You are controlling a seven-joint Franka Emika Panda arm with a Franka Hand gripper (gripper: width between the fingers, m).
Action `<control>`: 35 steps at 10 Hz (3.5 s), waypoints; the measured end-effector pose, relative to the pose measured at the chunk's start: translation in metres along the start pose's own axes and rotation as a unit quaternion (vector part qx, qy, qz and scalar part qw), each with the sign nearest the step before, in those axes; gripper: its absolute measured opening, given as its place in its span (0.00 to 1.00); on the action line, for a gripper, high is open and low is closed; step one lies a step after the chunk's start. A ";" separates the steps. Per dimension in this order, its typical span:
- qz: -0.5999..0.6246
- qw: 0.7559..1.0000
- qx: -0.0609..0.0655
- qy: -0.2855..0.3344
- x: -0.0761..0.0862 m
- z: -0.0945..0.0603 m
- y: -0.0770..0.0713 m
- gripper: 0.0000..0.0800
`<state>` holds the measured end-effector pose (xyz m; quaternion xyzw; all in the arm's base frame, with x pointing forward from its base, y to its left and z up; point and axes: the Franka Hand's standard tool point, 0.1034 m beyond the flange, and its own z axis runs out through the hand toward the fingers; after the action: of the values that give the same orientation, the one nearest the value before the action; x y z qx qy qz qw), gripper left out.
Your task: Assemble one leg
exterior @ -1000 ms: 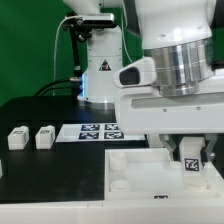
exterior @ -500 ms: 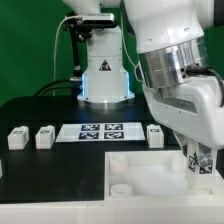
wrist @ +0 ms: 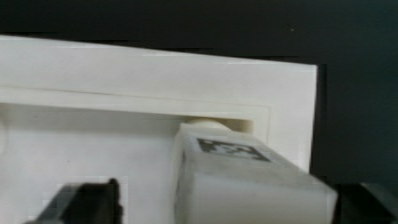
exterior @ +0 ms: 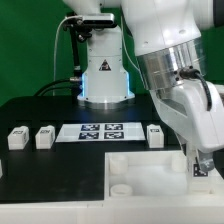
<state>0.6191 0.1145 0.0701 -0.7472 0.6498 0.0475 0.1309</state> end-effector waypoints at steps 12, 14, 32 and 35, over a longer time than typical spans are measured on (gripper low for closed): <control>-0.626 0.778 -0.042 0.034 -0.004 0.000 -0.013 0.66; -0.542 0.839 -0.037 0.034 -0.003 0.001 -0.012 0.48; -0.360 0.932 -0.037 0.018 -0.003 0.001 -0.001 0.81; -0.578 0.813 -0.058 0.030 -0.003 0.001 -0.002 0.81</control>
Offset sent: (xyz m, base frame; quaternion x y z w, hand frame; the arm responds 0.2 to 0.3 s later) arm 0.0000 0.0000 0.0000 0.0000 0.0000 -0.2667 0.9638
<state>0.6207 0.1181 0.0704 -0.9924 0.0979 -0.0217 0.0711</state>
